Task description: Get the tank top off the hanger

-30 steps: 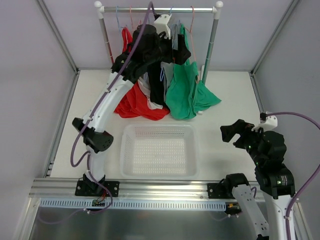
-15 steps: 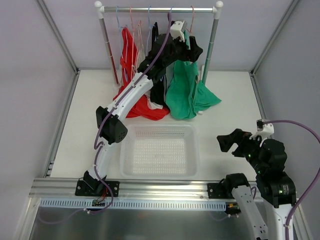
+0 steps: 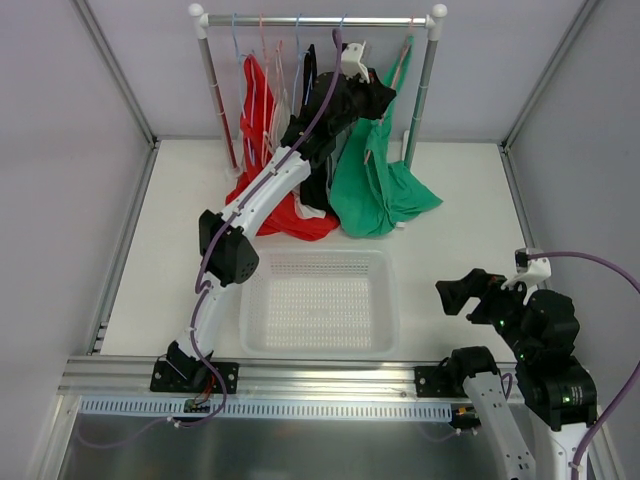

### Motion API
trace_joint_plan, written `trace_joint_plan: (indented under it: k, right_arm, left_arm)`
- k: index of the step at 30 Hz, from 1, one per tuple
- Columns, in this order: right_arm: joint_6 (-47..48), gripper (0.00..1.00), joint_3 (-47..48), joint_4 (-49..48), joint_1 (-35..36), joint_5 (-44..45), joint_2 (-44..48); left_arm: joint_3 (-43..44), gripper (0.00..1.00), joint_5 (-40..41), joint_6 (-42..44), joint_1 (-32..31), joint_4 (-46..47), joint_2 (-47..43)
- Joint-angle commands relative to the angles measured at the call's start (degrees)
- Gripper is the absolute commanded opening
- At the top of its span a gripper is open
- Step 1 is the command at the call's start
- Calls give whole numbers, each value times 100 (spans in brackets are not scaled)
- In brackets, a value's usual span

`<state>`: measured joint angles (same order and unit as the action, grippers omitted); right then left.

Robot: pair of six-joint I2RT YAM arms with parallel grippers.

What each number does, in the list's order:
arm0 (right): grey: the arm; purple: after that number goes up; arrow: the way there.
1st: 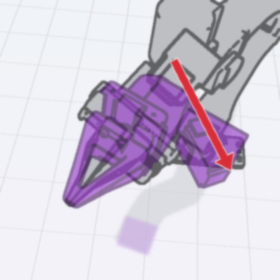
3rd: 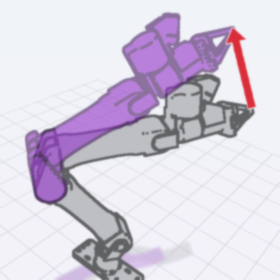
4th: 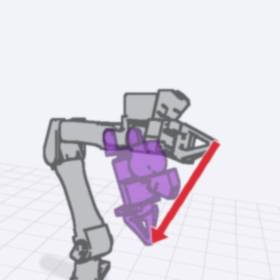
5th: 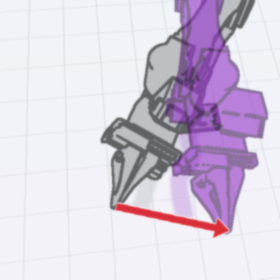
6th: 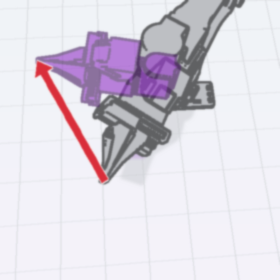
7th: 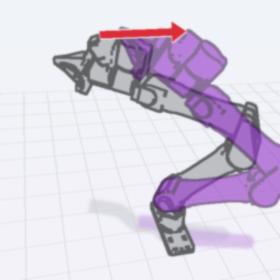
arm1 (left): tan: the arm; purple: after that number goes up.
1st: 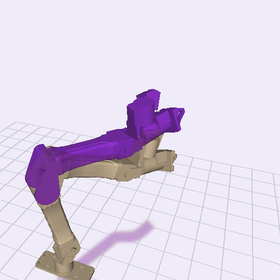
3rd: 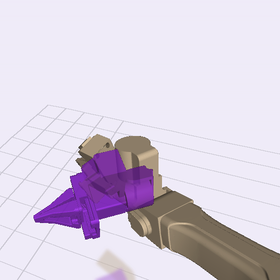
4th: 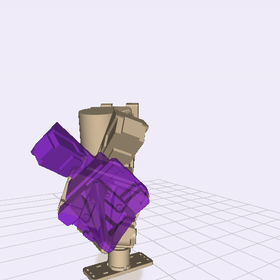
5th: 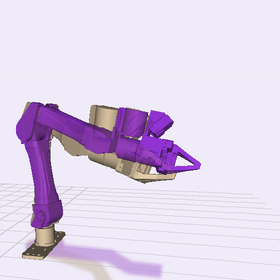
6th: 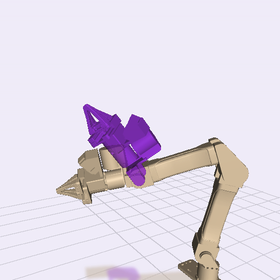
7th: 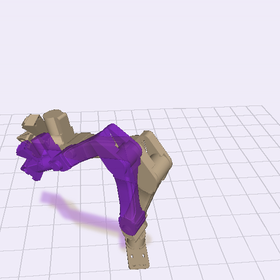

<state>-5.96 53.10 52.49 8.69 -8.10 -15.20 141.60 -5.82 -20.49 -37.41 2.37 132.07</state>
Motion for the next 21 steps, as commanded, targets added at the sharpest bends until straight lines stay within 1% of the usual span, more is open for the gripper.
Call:
trace_joint_plan:
  k: [1,2,3,9,14,21]
  right_arm:
    - [112,100,218,-11,36,80,-18]
    - [121,99,227,-19,36,80,-27]
    - [121,99,218,-28,36,80,-53]
    - [147,99,245,-72,36,212,-97]
    - [182,99,244,-81,36,247,-123]
    - [191,99,253,-72,36,300,-80]
  left_arm:
    - [-9,4,-59,-51,32,528,-137]
    - [-10,1,-85,-86,23,545,-164]
    - [-10,0,-103,-104,23,562,-208]
    - [-71,0,-147,-429,32,633,-611]
    - [-457,0,352,-850,23,668,-1034]
    - [-634,0,740,-930,-21,730,-1219]
